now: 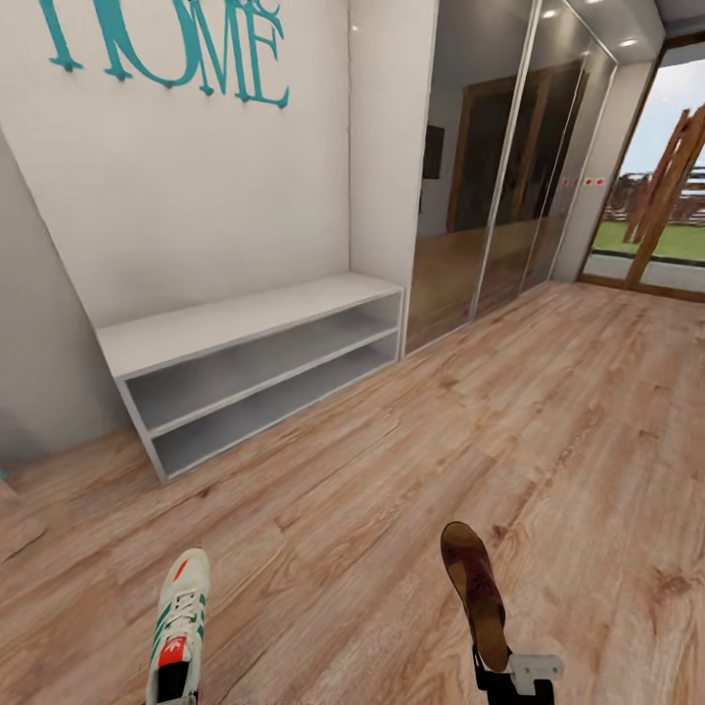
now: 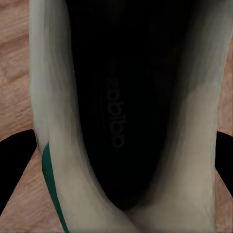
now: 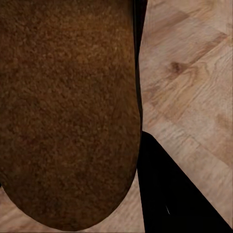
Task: Pick up the two gym shoes and the two sandals from the corridor floor and place them onto the hallstand (shoe rack) in the corridor, making sure they are on the rack and not on the floor. Arrange them so the two gym shoes are next to each other and the two sandals are next to each other.
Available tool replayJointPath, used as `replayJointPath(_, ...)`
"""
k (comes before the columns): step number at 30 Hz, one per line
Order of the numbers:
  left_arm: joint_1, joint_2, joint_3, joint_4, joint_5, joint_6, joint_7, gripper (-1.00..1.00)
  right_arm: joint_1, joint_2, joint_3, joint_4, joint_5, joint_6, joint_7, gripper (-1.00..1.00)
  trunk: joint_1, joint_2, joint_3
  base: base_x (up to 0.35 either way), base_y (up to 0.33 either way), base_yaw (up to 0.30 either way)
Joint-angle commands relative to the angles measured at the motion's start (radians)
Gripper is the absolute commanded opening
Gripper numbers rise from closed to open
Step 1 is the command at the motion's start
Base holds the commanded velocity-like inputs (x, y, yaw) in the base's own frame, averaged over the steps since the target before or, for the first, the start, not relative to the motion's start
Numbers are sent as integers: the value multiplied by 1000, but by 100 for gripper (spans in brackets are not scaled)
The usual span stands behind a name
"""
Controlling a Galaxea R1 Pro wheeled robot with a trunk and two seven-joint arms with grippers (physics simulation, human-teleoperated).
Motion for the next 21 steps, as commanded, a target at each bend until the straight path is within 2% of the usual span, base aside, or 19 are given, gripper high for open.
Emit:
replayJointPath(1,-1,-1,9,5,-2,-2,-7,-100,-1,0,4,0,-1,-2,-6,-100,0,0,-1,0,284,281)
replayJointPath(6,-1,-1,9,13,-3,-2,-8,-100,0,0,4,0,-2,-2,-6,-100,0,0,-1,0,163,281)
replayJointPath(21,-1,-1,8,14,-3,1,-7,-100,-1,1,4,0,-1,-2,-6,-100,0,0,-1,0,7,281)
